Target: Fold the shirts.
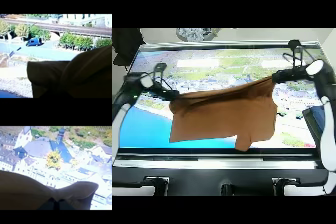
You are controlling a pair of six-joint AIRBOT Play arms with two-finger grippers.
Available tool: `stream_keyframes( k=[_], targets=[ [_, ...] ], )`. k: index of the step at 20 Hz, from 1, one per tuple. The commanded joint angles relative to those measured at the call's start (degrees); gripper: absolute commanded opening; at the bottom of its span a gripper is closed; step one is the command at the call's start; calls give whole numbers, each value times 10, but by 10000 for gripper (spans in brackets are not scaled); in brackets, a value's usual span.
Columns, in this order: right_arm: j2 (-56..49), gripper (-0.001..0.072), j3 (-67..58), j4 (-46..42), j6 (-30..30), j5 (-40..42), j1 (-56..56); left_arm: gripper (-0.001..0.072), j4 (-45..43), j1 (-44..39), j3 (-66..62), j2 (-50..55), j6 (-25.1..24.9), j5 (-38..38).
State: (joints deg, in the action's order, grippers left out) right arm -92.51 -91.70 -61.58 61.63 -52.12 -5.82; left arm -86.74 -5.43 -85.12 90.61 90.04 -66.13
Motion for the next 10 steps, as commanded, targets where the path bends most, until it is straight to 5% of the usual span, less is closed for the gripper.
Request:
stream_keyframes(
  k=[1,3,5,6,8,10],
  targets=[
    [-68,45,2,67,27,2,4,32,70,0,-18,75,0,10],
    [-66,78,1,72,27,-7,3,107,71,3,-26,76,-1,-6],
    [-40,446,-5,64,27,-36,-17,524,44,21,-64,76,-33,-72],
    [-19,535,-5,45,23,-65,-34,592,22,37,-82,75,-45,-117],
    [18,536,-5,-26,22,-169,-79,598,13,88,-83,65,-43,-199],
    [37,527,-3,-99,-7,-305,-125,595,94,149,-33,43,-37,-246]
  ],
)
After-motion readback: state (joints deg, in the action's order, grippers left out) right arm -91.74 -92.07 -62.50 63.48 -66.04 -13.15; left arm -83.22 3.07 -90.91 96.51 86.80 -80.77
